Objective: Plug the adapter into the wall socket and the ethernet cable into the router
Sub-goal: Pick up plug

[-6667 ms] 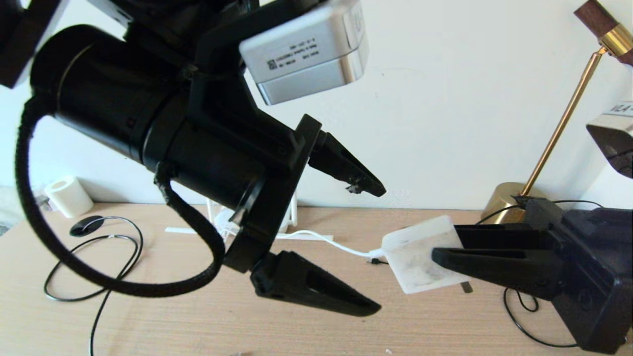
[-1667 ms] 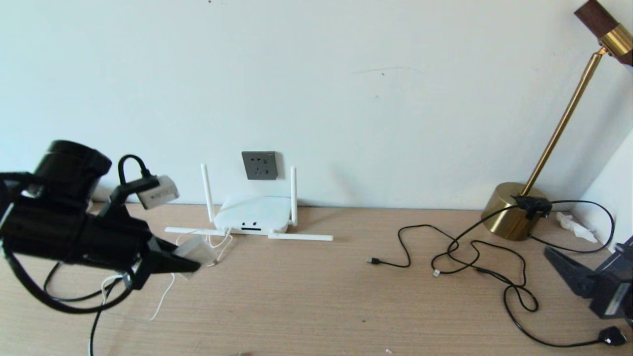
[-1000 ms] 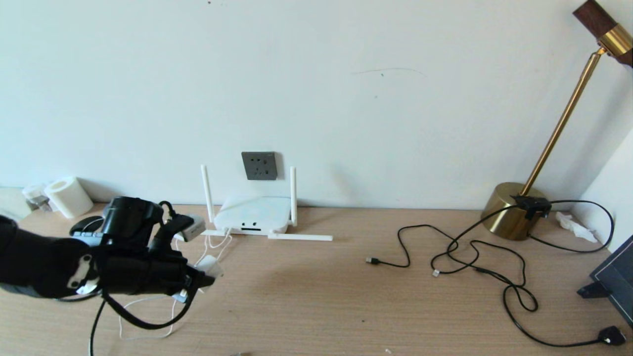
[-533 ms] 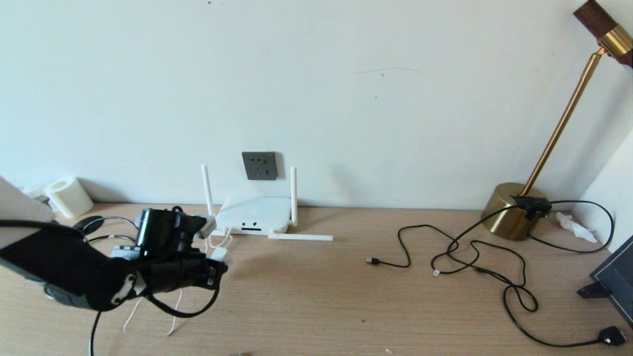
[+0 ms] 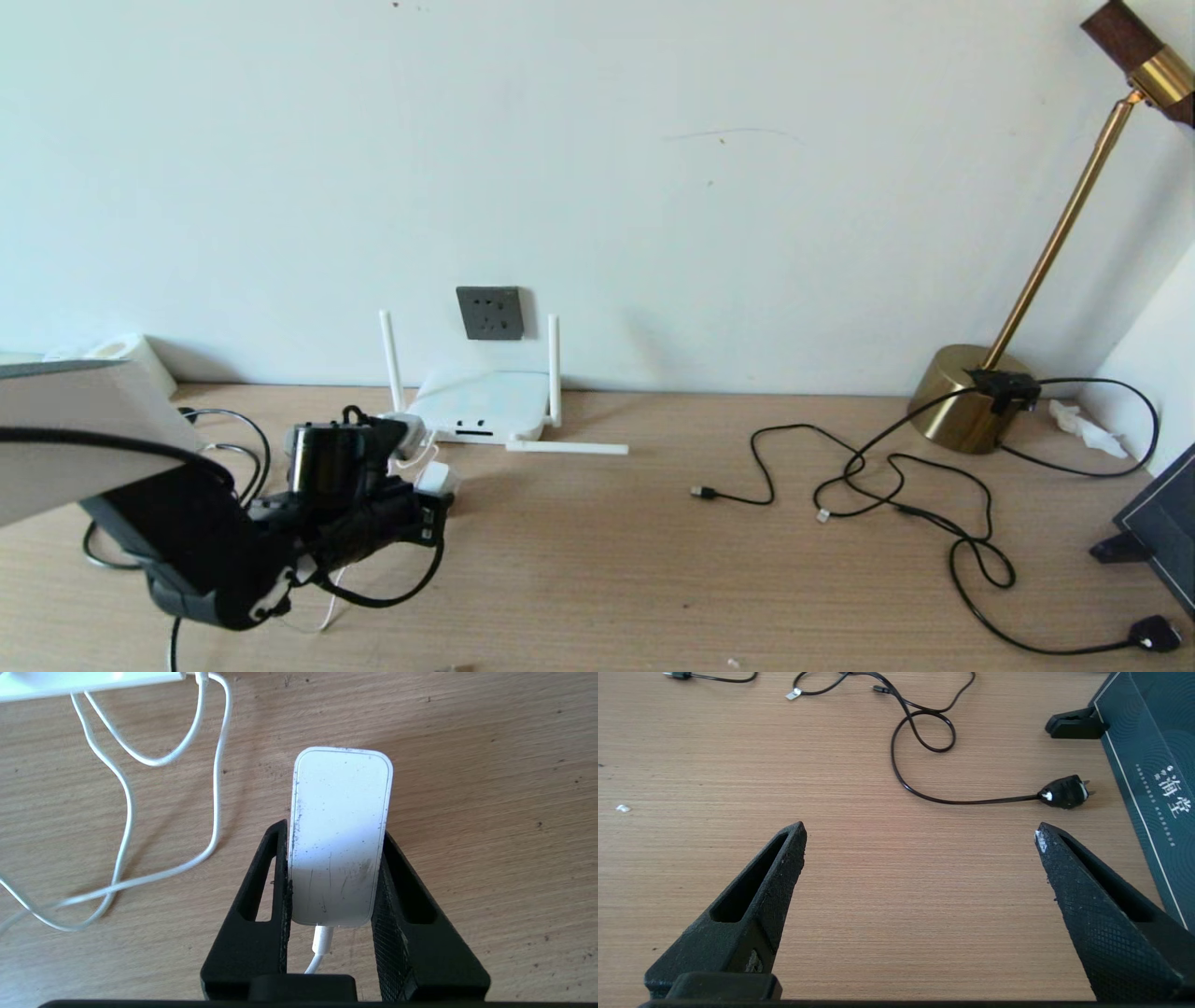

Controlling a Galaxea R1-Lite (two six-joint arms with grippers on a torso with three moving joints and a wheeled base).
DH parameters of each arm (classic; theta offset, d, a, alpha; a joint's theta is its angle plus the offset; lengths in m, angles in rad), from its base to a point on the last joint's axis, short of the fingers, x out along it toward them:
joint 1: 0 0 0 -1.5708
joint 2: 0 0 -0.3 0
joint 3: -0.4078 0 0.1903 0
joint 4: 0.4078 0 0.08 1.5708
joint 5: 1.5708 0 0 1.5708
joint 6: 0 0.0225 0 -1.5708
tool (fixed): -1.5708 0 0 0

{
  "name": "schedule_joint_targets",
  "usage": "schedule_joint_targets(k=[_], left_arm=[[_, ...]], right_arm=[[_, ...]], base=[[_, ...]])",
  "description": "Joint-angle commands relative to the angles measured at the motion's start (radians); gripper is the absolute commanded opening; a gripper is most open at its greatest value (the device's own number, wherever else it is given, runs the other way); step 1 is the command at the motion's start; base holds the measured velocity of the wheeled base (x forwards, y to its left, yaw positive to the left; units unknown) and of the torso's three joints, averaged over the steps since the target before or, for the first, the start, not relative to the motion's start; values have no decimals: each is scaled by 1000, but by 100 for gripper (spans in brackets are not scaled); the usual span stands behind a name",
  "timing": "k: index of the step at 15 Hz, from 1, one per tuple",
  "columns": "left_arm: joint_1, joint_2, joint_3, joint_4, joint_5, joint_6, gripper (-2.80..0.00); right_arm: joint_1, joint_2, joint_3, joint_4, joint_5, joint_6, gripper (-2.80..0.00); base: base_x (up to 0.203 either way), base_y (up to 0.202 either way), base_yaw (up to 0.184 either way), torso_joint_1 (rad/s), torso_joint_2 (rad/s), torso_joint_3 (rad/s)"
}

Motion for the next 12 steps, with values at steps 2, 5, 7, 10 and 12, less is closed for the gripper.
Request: schedule_joint_targets(k=[2, 5, 7, 10, 12], left_arm=[[-1, 18, 19, -4, -4, -14, -280], [-1, 9, 19, -5, -5, -27, 0], [-1, 0, 19, -8, -5, -26, 0], [-1, -24, 11, -6, -5, -20, 0], [-1, -37, -13, -5, -5, -8, 0]], right_arm=[[0, 5, -1, 0, 0, 3, 0], [0, 5, -1, 0, 0, 6, 0], [0, 5, -1, 0, -2, 3, 0], [0, 5, -1, 0, 0, 6, 0], [0, 5, -1, 0, -2, 6, 0]], base=[[0, 0, 0, 0, 0, 0], [0, 0, 0, 0, 0, 0], [0, 0, 0, 0, 0, 0], [0, 0, 0, 0, 0, 0], [0, 0, 0, 0, 0, 0]])
